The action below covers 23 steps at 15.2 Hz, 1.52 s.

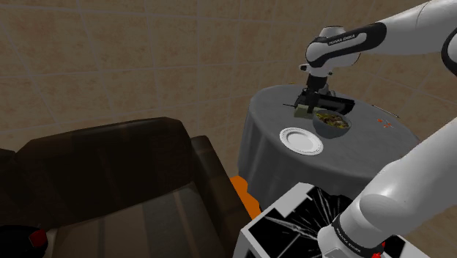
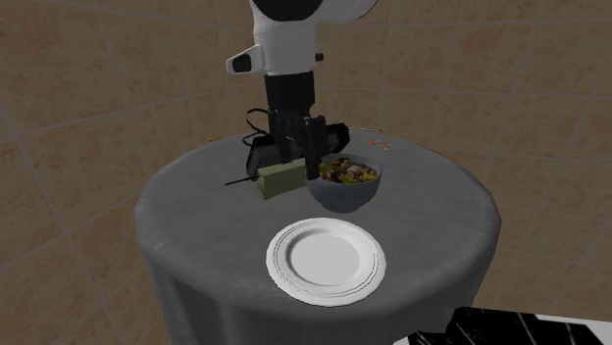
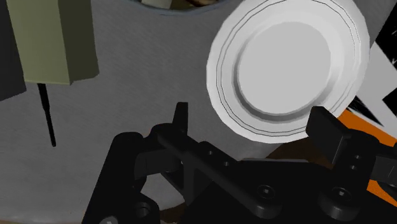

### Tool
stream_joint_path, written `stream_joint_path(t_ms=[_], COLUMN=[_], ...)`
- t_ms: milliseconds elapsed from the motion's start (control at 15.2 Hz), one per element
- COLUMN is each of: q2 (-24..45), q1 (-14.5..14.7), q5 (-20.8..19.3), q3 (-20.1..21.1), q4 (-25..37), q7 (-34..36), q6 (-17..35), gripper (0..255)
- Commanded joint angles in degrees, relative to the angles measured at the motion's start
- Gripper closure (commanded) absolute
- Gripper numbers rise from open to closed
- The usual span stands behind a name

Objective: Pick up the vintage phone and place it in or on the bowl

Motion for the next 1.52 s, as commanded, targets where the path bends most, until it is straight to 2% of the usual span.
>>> stream_joint_path(t_ms=[0, 330, 660, 858, 1452], q2=[5.2, 18.0, 30.8, 37.4, 39.1], q1=[-0.2, -2.6, -7.5, -10.6, -11.2], q5=[2.2, 9.2, 15.6, 18.1, 18.9], q3=[-1.8, -3.3, -1.8, -0.3, 0.7], q4=[3.5, 13.8, 26.7, 34.7, 31.3], q7=[-5.6, -17.9, -28.1, -32.2, -32.7], q6=[1.5, 2.5, 1.0, -0.7, 4.3], gripper=[0, 0, 0, 0, 0])
